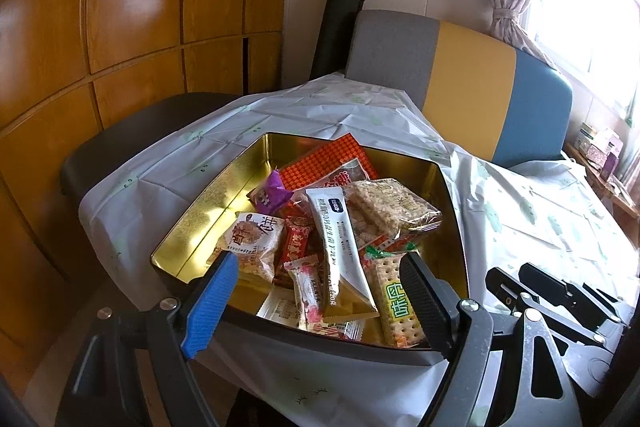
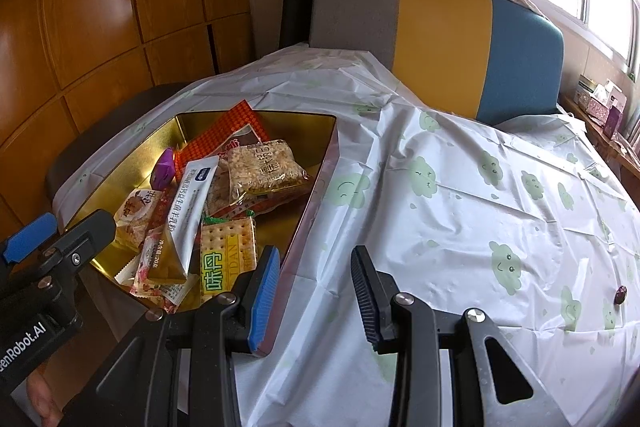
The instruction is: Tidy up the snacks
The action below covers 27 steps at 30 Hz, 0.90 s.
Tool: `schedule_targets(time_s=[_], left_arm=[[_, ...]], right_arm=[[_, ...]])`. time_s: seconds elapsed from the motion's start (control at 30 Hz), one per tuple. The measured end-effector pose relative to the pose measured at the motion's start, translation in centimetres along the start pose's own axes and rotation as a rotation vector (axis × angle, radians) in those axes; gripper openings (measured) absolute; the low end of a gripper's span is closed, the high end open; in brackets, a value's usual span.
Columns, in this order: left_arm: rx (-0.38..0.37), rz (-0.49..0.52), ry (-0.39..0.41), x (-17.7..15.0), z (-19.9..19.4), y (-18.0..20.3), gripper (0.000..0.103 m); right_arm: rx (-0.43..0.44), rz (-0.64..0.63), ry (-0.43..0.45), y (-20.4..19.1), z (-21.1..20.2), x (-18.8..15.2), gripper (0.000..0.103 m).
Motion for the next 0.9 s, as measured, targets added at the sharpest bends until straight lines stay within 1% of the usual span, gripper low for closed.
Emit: schedule_targets(time_s=[0.43,0.73,0.9], left_arm=[[-0.002,-0.002,0.003,0.09,-0.11,-0.12,0.084],[-0.002,-0.003,-0.001,0.03,-0.19,0.01,0.087],[-0.003,-0.013,0.021,0.06,-0.30,-0.09,0.087]], right_arm=[[0.001,-0.003,-0.003,-0.03,0.10,-0.06,0.038],[0.001,-0.002,-0.005,-0.03,0.14,-0.04,0.038],[-0.001,-0.004,-0.007,0.04,0.18,-0.10,0.038]])
Point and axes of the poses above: each gripper's, at about its wrist camera, not at the fingertips, and z roughly the way its jaws point, y to its right, x to its top, the point moved 1 cm from there along z, roughly the way its jaws point, and after that the axes turned 11 degrees about x, right-handed, at the moved point
